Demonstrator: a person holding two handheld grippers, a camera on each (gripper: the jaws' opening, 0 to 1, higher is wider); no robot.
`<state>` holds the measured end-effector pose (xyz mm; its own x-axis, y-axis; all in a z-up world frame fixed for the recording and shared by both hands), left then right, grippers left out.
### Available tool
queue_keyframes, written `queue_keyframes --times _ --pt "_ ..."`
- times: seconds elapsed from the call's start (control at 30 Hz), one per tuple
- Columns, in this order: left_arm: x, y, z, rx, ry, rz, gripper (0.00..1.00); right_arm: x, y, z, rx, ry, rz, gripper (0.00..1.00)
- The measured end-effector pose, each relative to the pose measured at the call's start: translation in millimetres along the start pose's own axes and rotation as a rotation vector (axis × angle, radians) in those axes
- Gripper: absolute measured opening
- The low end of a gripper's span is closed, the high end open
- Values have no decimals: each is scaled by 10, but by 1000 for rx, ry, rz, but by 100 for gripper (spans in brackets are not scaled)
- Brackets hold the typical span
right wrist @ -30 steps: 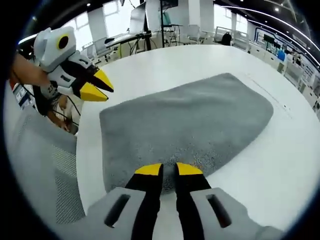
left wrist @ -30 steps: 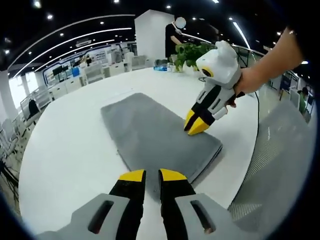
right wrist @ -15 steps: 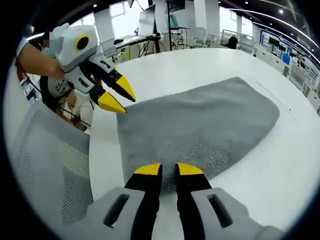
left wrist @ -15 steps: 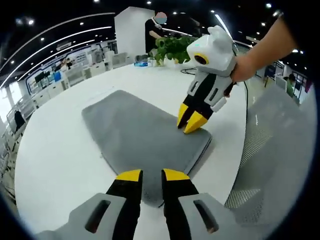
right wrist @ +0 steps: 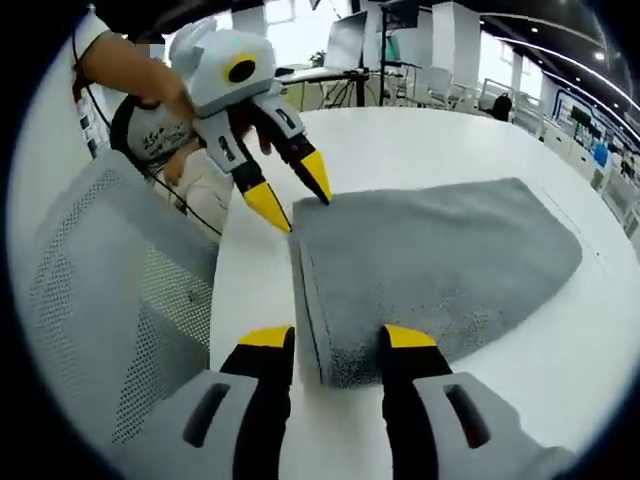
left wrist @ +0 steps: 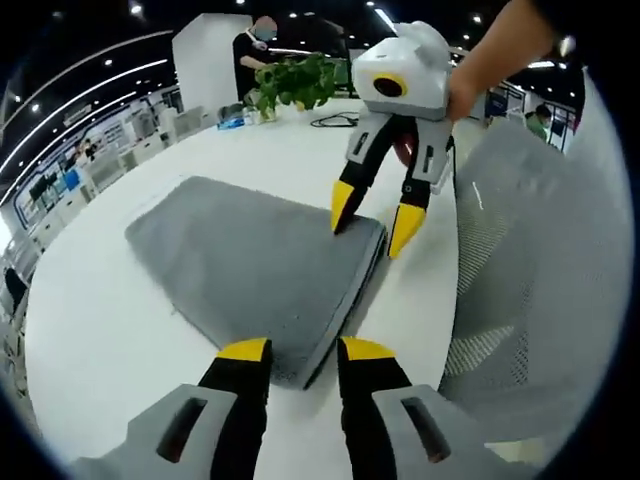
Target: Fold the towel on the table until its edges align and the towel forms a compact rectangular stack.
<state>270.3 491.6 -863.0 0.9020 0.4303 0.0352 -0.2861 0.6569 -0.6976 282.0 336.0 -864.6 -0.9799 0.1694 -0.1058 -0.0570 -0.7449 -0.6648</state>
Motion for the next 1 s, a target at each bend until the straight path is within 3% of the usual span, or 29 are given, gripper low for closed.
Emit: queue_keyframes --times 0.1,0.2,0.5,0.73,1.0 --pt "-10 43 -32 19 7 -34 35 8 42 -49 25 15 77 38" --pt "-11 102 -69 53 21 -58 36 27 57 -80 24 18 85 39" --pt "47 102 -122 76 33 -102 33 10 96 -79 9 48 146 37" --pt "88 51 -131 98 39 -124 27 -32 93 -89 3 67 143 30" --pt "165 32 -191 113 23 -81 17 -77 76 -131 29 94 96 18"
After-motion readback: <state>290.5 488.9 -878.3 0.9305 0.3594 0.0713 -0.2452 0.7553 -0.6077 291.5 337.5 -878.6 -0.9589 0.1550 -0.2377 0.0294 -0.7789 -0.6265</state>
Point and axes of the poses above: the point that each gripper's makers call its tool centre point, and the gripper's own axes: z roughly backward along the fingers, x roughly to its left, y roughly out of its underside, the point moved 5 cm from there along z, roughly backward along the fingers, and after that the axes turned 8 degrees about y, right-handed, at the moved point
